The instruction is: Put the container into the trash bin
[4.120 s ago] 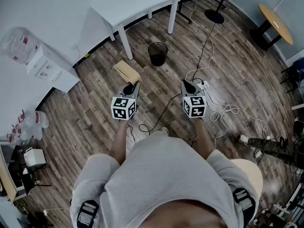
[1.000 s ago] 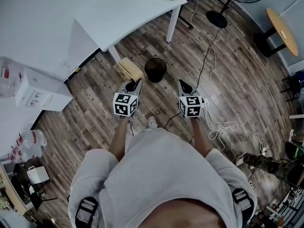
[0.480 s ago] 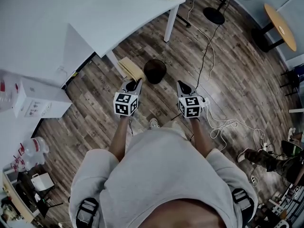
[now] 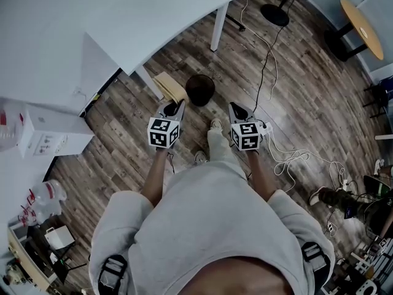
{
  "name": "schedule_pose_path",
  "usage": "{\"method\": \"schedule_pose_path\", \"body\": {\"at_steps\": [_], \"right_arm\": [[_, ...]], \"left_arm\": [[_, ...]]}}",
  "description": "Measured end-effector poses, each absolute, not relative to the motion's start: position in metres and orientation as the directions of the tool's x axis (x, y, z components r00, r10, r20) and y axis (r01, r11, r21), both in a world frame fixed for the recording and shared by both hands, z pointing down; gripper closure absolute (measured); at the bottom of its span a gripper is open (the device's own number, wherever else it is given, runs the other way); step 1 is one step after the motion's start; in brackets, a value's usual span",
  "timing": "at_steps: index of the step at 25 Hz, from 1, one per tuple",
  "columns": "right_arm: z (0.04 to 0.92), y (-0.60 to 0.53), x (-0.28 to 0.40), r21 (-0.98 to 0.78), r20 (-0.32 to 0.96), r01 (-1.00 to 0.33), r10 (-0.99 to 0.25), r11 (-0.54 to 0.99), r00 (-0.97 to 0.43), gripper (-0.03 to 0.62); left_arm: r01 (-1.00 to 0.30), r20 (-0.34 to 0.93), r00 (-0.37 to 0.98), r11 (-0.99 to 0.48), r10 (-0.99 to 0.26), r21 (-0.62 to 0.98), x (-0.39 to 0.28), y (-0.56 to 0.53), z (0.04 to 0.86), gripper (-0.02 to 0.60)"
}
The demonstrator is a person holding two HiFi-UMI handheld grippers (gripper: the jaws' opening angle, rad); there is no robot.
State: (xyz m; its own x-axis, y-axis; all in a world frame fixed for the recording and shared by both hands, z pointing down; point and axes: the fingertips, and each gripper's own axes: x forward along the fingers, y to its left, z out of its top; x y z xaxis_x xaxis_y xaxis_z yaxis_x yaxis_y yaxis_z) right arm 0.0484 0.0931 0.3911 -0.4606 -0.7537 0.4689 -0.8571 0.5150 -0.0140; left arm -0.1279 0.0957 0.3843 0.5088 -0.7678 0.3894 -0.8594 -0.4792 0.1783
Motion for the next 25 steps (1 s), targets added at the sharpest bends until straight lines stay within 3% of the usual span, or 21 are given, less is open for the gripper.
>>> {"method": "schedule_pose_path", "body": {"at_steps": [25], "right_arm": [[0.408,-0.078,0.073,-0.059,0.493,-0.839,-0.715,0.541,-0.496,0.579]], "left_arm": [[-0.88,0.458,0.471,-0.435,-0.754,0.187,-0.1,-0.067,0.41,0.551]]}}
